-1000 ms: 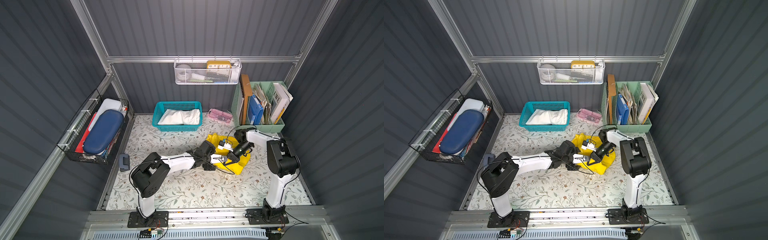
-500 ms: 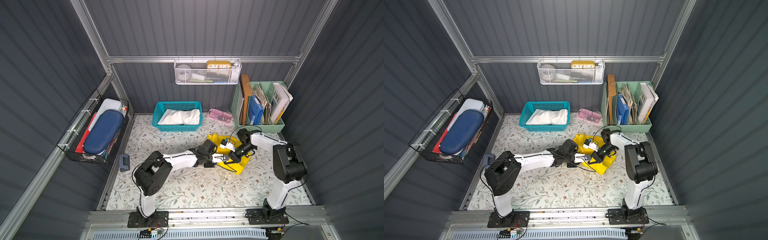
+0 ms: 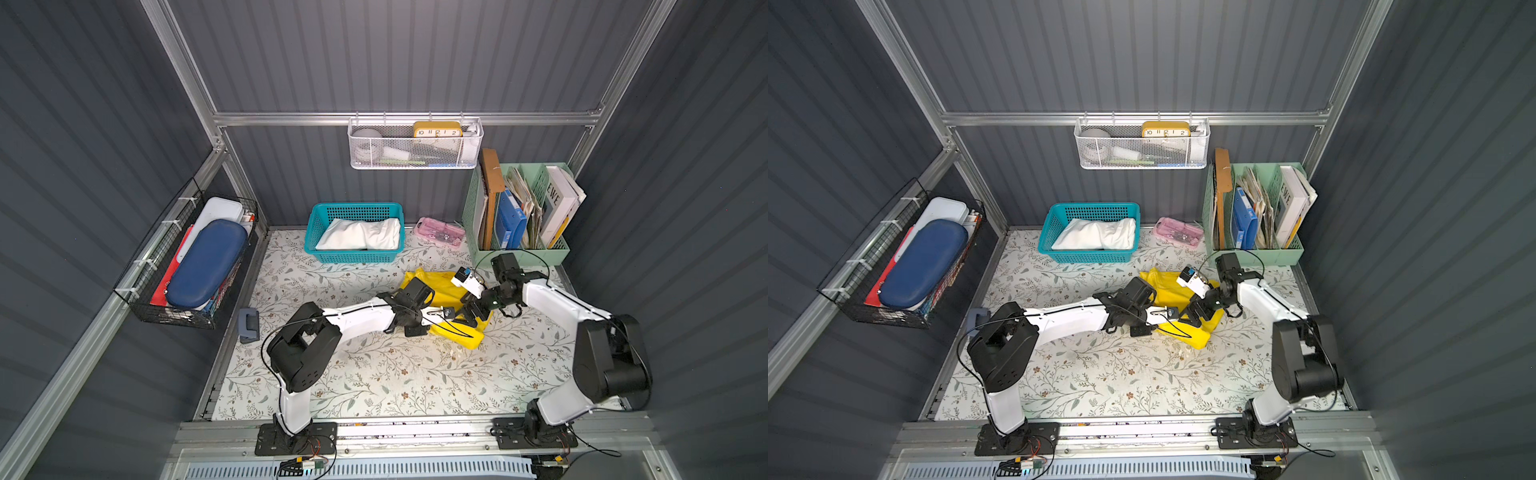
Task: Roll up the shorts
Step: Roll the shorts at the center of the board.
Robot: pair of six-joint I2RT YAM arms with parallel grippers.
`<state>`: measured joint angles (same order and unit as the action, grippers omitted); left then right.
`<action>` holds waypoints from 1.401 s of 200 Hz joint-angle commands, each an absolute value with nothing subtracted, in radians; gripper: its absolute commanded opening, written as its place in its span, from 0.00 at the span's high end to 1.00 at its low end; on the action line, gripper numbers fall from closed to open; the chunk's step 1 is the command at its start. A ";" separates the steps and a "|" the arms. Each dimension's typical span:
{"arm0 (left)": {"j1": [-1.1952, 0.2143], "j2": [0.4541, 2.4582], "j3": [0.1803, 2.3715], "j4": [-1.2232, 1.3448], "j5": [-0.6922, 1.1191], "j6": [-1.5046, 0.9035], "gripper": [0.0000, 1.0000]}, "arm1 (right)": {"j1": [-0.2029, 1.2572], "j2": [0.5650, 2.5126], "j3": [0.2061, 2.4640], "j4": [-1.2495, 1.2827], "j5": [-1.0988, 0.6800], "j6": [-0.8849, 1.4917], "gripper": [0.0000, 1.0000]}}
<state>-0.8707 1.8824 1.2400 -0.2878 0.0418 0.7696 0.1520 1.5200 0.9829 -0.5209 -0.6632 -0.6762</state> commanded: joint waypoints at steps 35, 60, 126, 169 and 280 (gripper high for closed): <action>-0.828 1.914 1.315 -0.625 0.063 0.679 0.80 | 0.137 1.292 0.904 -0.308 -0.567 -0.504 0.01; -0.795 1.918 1.389 -0.644 0.088 0.672 0.79 | 0.138 1.248 0.931 -0.386 -0.624 -0.489 0.01; -0.719 2.048 1.575 -0.693 0.243 0.703 0.78 | 0.227 1.125 0.879 -0.356 -0.379 -0.560 0.01; -0.700 2.194 1.719 -0.843 0.335 0.715 0.78 | 0.317 1.051 0.765 -0.208 -0.303 -0.579 0.01; -0.641 2.420 1.885 -1.033 0.480 0.719 0.72 | 0.450 1.067 0.598 -0.087 -0.167 -0.920 0.05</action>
